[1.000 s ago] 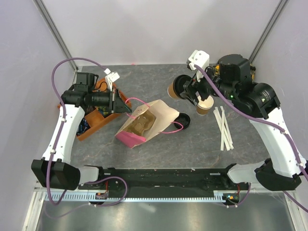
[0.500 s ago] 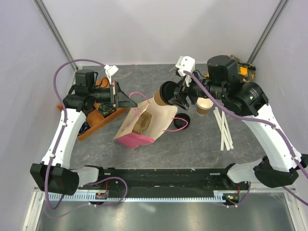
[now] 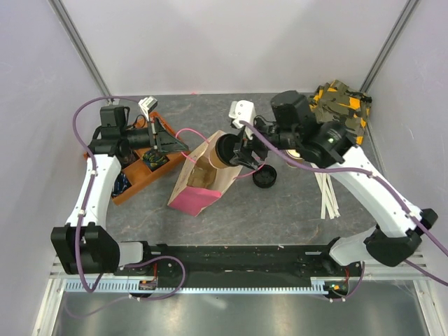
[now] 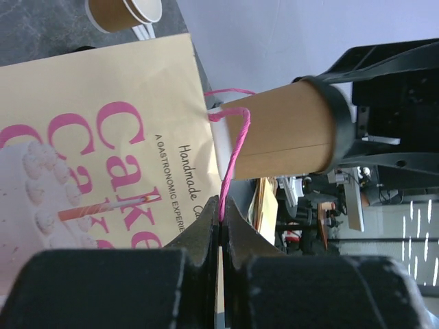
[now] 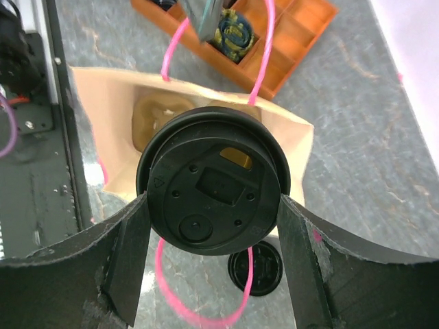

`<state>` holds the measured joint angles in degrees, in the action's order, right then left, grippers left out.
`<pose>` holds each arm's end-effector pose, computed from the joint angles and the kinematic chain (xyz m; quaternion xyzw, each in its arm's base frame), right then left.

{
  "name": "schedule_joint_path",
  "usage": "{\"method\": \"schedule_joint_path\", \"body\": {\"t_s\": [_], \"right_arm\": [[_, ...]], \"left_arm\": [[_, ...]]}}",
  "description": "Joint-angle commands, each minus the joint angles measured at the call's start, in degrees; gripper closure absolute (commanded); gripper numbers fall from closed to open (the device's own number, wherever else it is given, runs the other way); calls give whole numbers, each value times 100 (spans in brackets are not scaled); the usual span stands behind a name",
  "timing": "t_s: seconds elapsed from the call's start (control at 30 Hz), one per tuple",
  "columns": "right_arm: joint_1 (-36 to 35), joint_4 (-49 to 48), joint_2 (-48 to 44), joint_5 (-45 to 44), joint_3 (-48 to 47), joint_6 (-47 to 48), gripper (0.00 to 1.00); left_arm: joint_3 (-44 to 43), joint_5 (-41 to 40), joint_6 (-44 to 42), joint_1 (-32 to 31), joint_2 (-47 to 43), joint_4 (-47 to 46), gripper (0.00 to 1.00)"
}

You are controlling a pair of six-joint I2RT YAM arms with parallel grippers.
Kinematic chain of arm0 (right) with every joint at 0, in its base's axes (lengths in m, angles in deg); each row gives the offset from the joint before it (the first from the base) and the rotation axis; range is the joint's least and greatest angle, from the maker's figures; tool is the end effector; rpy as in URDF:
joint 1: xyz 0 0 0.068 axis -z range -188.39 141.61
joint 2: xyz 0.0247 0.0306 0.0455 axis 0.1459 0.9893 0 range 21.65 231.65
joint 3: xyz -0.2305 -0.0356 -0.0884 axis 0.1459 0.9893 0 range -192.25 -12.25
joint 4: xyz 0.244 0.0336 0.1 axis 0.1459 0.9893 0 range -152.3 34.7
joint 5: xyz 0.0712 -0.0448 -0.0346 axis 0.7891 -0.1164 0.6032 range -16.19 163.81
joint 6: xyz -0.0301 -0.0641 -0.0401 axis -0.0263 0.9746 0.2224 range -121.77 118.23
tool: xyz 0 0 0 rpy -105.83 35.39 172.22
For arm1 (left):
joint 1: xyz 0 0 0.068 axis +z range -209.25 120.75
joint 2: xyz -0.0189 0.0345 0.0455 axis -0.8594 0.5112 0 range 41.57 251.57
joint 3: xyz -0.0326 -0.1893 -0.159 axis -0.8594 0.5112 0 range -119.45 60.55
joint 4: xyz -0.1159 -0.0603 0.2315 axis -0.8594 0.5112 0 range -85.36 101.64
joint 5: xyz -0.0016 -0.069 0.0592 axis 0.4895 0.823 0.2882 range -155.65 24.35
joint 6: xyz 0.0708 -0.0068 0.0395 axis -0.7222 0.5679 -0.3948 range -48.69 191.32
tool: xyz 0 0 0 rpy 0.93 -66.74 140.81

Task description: Pack the takeout coffee

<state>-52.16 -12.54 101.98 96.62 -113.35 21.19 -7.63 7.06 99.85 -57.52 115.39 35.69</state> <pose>0.2076 0.2366 0.4271 -0.5484 0.6501 0.2574 0.4587 0.2857 -0.0588 0.3222 0.0688 0.7642 -0.5991 0.2286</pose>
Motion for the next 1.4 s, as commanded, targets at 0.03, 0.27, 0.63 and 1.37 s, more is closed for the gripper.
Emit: {"method": "schedule_joint_path", "body": {"t_s": [0.03,0.27,0.63,1.37], "right_arm": [[-131,-1080,26,-66,660,437,41],[-475,-2003,62,-706,1915,525,43],[-730,-3077,193,-1226,2648,508,44],[-317,-3129,492,-716,2173,-442,46]], "left_arm": [[120,253,-365,336,-210,235,98],[340,200,-928,424,-395,595,98],[376,95,-2587,424,-448,1743,98],[-889,94,-3830,-560,36,2890,98]]}}
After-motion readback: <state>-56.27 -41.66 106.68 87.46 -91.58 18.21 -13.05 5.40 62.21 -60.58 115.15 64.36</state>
